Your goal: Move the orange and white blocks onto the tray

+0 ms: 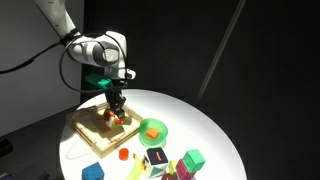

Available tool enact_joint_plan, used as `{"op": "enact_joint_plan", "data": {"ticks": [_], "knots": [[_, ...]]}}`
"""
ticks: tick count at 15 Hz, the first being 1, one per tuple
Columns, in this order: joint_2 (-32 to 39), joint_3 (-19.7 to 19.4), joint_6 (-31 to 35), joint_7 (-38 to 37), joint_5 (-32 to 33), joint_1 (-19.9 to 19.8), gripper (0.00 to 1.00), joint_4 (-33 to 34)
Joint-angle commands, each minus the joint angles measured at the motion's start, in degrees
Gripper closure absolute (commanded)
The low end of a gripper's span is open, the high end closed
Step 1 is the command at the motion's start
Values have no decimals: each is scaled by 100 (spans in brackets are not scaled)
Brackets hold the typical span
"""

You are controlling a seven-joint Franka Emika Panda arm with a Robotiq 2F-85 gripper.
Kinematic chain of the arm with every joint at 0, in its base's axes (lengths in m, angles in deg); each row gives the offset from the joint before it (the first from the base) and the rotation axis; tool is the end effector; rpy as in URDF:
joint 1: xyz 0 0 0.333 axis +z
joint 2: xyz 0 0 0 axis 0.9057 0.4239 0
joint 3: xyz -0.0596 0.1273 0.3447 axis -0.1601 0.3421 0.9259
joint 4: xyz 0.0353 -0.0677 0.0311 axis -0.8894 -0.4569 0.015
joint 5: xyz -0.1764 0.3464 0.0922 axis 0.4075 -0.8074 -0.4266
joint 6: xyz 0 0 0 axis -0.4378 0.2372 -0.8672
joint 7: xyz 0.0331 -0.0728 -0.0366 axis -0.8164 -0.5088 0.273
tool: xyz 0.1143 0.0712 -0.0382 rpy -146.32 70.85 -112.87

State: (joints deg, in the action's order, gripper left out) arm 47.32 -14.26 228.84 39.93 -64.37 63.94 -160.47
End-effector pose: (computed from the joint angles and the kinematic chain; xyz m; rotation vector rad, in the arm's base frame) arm 0.6022 -0.1387 0.2354 2.9099 -0.4476 -0.0436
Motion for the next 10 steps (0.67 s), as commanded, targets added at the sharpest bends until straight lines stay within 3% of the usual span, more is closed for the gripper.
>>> {"op": "enact_joint_plan", "data": {"ticks": [1, 10], "knots": [[339, 26, -255, -223, 81, 97, 92, 497], [626, 185, -11, 3, -124, 30, 92, 630]]}}
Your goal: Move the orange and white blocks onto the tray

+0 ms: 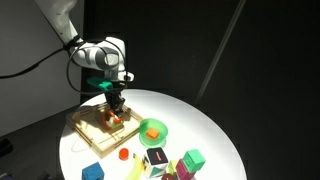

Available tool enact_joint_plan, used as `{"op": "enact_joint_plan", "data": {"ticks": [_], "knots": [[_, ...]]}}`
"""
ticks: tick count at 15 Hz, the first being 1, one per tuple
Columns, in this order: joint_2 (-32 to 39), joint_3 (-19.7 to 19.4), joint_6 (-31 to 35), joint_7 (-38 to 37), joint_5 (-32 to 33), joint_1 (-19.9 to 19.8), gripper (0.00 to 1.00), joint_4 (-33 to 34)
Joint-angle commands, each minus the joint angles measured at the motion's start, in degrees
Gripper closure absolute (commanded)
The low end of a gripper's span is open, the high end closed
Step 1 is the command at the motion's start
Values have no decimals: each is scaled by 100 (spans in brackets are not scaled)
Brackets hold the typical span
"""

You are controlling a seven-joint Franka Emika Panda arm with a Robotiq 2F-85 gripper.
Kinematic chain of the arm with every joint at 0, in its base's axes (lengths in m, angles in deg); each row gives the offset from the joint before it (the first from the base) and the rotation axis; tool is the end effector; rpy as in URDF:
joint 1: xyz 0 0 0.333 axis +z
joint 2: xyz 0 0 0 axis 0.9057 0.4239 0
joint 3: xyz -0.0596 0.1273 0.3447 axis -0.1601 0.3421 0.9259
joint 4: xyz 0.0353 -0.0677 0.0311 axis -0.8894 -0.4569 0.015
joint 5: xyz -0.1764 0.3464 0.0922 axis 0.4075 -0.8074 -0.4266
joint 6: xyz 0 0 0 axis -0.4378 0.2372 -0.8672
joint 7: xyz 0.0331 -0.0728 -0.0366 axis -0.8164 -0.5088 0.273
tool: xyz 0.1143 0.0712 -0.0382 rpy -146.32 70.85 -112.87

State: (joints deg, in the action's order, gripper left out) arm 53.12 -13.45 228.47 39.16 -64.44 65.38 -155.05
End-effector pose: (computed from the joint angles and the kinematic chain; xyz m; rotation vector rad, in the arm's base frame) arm 0.6330 -0.1183 0.2078 2.9045 -0.3993 -0.0542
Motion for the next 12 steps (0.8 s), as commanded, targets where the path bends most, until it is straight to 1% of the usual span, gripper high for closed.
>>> {"op": "enact_joint_plan", "data": {"ticks": [1, 6, 7, 8, 9, 10, 12], "knots": [[51, 123, 49, 105, -141, -133, 92, 76], [25, 245, 130, 246, -380, -279, 91, 44], [22, 250, 177, 246, -416, -297, 50, 27], [28, 259, 186, 265, -459, -322, 50, 36], [35, 262, 212, 269, -491, -345, 48, 35], [35, 264, 244, 280, -522, -366, 43, 28], [28, 275, 296, 312, -592, -411, 27, 12]]}}
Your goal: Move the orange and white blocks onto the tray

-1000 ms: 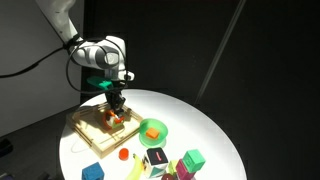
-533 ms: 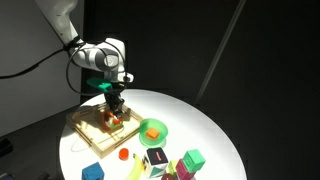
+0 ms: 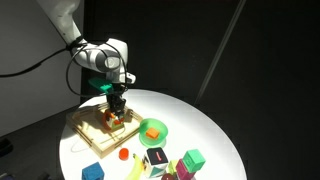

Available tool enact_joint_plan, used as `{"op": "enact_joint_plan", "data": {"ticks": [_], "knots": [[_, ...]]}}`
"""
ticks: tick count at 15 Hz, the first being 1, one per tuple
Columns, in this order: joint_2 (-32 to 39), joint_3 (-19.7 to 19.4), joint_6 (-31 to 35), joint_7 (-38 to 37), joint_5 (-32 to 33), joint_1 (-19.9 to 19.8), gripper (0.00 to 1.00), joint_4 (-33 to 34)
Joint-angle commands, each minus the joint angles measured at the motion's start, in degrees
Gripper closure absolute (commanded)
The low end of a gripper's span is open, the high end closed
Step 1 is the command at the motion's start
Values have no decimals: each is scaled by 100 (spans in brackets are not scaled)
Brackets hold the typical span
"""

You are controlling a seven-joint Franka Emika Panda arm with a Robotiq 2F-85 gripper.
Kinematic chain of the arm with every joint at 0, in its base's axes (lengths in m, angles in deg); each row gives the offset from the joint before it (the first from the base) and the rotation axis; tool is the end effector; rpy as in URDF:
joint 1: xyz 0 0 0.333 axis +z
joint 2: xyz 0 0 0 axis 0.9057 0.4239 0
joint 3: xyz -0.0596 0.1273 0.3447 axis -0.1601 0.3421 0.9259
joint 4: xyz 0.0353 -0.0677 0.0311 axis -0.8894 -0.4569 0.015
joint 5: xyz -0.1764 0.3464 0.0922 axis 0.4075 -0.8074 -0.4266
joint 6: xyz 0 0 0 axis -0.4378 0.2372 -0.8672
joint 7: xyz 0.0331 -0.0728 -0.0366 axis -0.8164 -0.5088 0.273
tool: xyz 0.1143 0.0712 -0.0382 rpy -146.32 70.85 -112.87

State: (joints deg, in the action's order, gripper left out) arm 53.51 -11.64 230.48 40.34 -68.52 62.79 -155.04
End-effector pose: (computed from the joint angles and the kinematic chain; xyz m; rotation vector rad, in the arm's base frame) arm 0.6352 -0.1263 0.2043 2.9553 -0.4823 -0.0198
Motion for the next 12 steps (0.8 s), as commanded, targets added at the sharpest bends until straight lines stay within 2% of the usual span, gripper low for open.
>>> {"op": "enact_joint_plan", "data": {"ticks": [1, 3, 4, 12], "knots": [[-13, 103, 103, 212, -212, -177, 18, 5], [-24, 126, 148, 220, -289, -226, 2, -17], [-33, 141, 166, 234, -339, -252, 0, -25], [-228, -46, 246, -123, -488, -184, 0, -207]]}}
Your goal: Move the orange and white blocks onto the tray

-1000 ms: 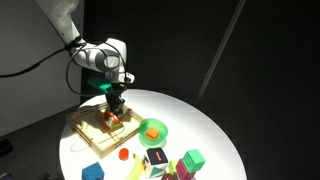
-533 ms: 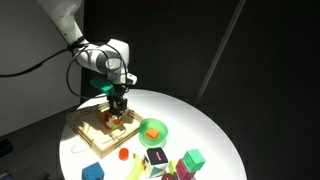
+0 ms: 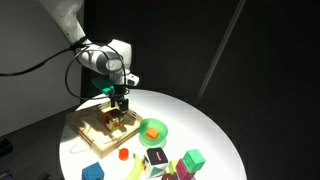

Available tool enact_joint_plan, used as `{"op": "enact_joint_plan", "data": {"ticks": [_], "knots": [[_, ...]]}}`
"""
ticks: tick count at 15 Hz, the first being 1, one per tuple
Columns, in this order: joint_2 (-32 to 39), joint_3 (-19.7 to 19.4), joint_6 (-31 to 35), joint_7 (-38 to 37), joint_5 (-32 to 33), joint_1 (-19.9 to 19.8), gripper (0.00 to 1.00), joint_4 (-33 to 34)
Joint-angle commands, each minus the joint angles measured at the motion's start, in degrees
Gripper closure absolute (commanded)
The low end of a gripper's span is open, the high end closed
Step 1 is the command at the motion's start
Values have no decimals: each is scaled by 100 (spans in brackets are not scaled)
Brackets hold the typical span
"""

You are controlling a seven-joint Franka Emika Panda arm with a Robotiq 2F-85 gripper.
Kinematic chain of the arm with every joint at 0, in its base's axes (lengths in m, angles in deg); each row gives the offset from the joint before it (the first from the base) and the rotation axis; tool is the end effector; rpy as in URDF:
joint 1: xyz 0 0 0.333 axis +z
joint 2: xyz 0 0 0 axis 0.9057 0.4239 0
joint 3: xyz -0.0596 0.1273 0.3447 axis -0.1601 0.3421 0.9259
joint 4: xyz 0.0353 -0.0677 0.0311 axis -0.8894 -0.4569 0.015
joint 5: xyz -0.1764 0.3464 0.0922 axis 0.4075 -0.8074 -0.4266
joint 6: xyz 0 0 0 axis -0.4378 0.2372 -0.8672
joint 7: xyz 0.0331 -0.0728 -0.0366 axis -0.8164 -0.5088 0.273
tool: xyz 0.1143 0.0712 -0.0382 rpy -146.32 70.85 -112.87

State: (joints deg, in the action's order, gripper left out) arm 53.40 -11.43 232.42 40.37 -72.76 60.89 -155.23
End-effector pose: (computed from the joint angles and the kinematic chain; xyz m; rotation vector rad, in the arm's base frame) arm 0.6349 -0.1444 0.2069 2.9779 -0.6204 0.0285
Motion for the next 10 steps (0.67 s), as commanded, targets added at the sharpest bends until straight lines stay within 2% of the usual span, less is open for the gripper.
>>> {"op": "enact_joint_plan", "data": {"ticks": [1, 10], "knots": [[-246, -103, 57, -180, -54, 12, 0, -206], [-965, -98, -347, -48, -378, -204, 0, -606]]}}
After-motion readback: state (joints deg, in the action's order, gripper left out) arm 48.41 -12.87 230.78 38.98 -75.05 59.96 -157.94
